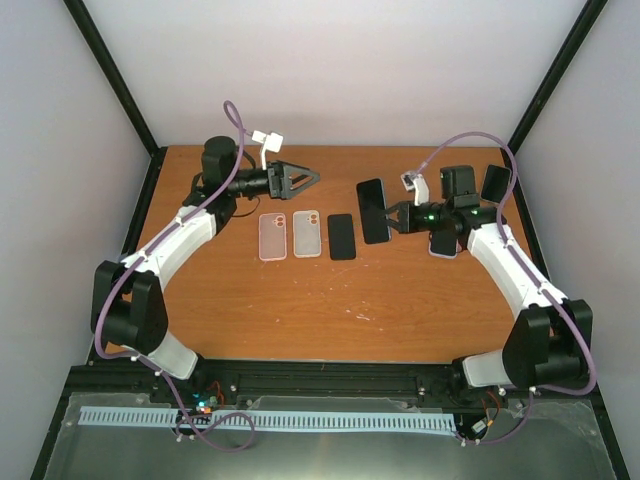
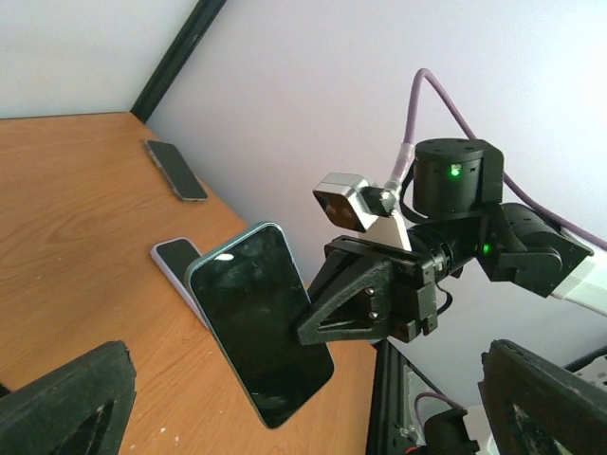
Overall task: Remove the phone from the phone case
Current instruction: Place the phone at the center of the board.
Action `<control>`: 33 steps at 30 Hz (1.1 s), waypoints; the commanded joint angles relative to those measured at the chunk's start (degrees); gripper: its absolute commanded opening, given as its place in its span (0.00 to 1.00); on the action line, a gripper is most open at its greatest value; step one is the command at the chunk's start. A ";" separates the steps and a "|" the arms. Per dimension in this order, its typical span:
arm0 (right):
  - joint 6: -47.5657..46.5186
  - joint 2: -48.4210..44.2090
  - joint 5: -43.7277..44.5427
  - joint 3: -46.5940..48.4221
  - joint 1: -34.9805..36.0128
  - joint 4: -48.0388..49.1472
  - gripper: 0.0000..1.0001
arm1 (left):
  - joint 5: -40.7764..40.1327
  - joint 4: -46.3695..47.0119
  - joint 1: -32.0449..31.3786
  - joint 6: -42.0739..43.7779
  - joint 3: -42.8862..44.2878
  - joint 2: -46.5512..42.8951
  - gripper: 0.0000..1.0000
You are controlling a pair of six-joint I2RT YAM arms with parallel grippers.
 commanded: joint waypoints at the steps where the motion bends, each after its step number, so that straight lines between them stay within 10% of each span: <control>1: -4.24 3.78 2.12 -0.57 -3.09 -1.62 0.03 | -2.59 -5.51 -0.17 5.69 2.56 -1.30 1.00; 33: 2.72 38.41 -6.69 12.57 -6.12 0.37 0.03 | -2.13 -6.18 0.01 3.62 3.41 -0.10 1.00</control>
